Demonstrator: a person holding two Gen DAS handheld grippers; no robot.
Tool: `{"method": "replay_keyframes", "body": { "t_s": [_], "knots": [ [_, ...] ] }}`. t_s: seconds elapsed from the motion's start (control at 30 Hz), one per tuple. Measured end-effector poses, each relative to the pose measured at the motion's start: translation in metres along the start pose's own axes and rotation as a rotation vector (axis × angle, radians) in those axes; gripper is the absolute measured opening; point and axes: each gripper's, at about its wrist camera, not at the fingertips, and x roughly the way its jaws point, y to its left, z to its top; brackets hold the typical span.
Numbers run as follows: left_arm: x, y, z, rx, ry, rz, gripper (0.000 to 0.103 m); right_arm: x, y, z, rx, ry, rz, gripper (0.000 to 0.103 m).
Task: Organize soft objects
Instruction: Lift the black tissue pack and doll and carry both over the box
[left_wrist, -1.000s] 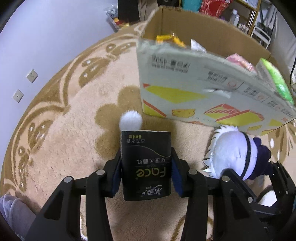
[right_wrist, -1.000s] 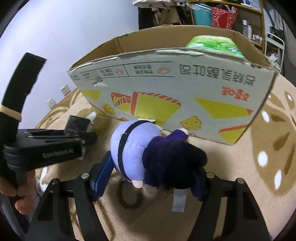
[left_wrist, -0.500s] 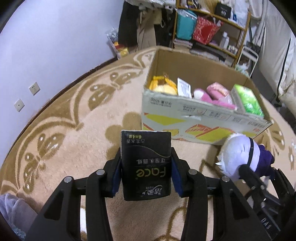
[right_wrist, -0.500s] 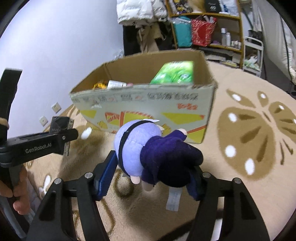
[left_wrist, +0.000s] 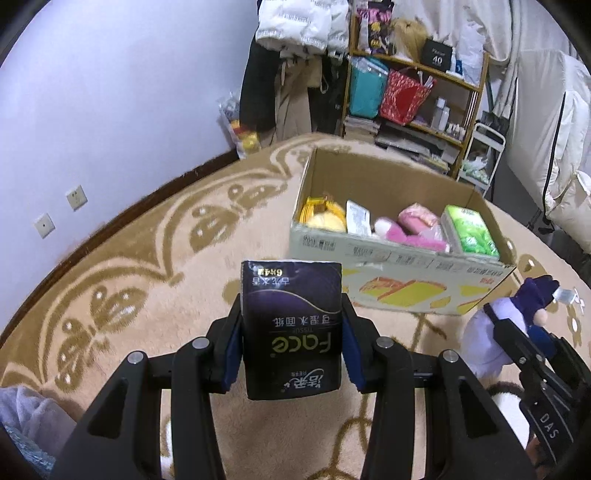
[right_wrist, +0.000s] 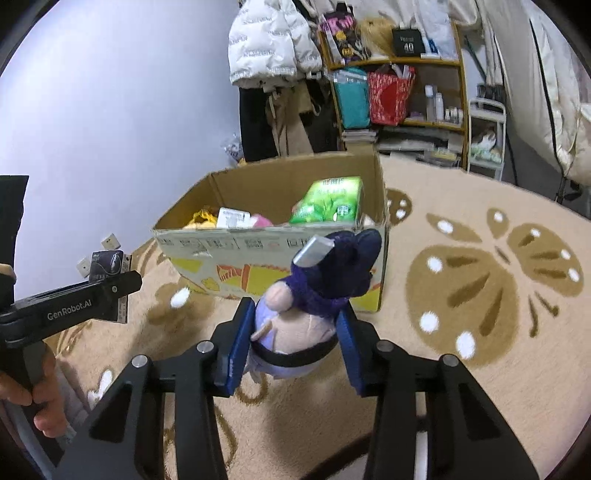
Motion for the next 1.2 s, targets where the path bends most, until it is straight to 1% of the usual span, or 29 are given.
{"method": "replay_keyframes", "body": {
  "t_s": [0.07, 0.13, 0.23, 0.37, 0.5, 0.63, 0.73, 0.83, 0.97, 1.1, 1.2],
  "knots": [
    [-0.004, 0.001, 0.003, -0.007, -0.009, -0.014, 0.044, -0.008, 0.002, 0.001, -0.003, -0.027, -0.003, 0.046],
    [-0.010, 0.000, 0.008, -0.001, -0.030, -0.003, 0.044, -0.016, 0.000, 0.003, 0.005, -0.057, -0.005, 0.046],
    [-0.021, 0.001, 0.019, -0.002, -0.076, -0.015, 0.044, -0.027, -0.003, 0.009, 0.021, -0.099, 0.007, 0.046],
    [-0.034, -0.004, 0.037, 0.028, -0.147, -0.005, 0.044, -0.038, -0.008, 0.019, 0.040, -0.154, 0.037, 0.046],
    [-0.037, -0.009, 0.053, 0.038, -0.192, -0.014, 0.044, -0.046, -0.008, 0.030, 0.036, -0.207, 0.058, 0.046],
    [-0.032, -0.014, 0.068, 0.045, -0.224, -0.016, 0.044, -0.046, -0.009, 0.041, 0.032, -0.257, 0.080, 0.046],
    [-0.026, -0.020, 0.077, 0.062, -0.233, -0.019, 0.044, -0.045, -0.009, 0.050, 0.026, -0.290, 0.095, 0.046],
    [-0.019, -0.028, 0.085, 0.087, -0.244, -0.005, 0.044, -0.040, -0.007, 0.060, 0.006, -0.316, 0.105, 0.047],
    [-0.006, -0.037, 0.094, 0.102, -0.249, -0.009, 0.044, -0.028, -0.006, 0.073, 0.010, -0.329, 0.129, 0.047],
    [0.016, -0.044, 0.100, 0.113, -0.214, -0.010, 0.044, -0.018, 0.000, 0.086, -0.021, -0.352, 0.123, 0.047],
    [0.026, -0.047, 0.102, 0.124, -0.208, -0.001, 0.044, -0.009, 0.001, 0.095, -0.034, -0.361, 0.127, 0.047]
  ]
}}
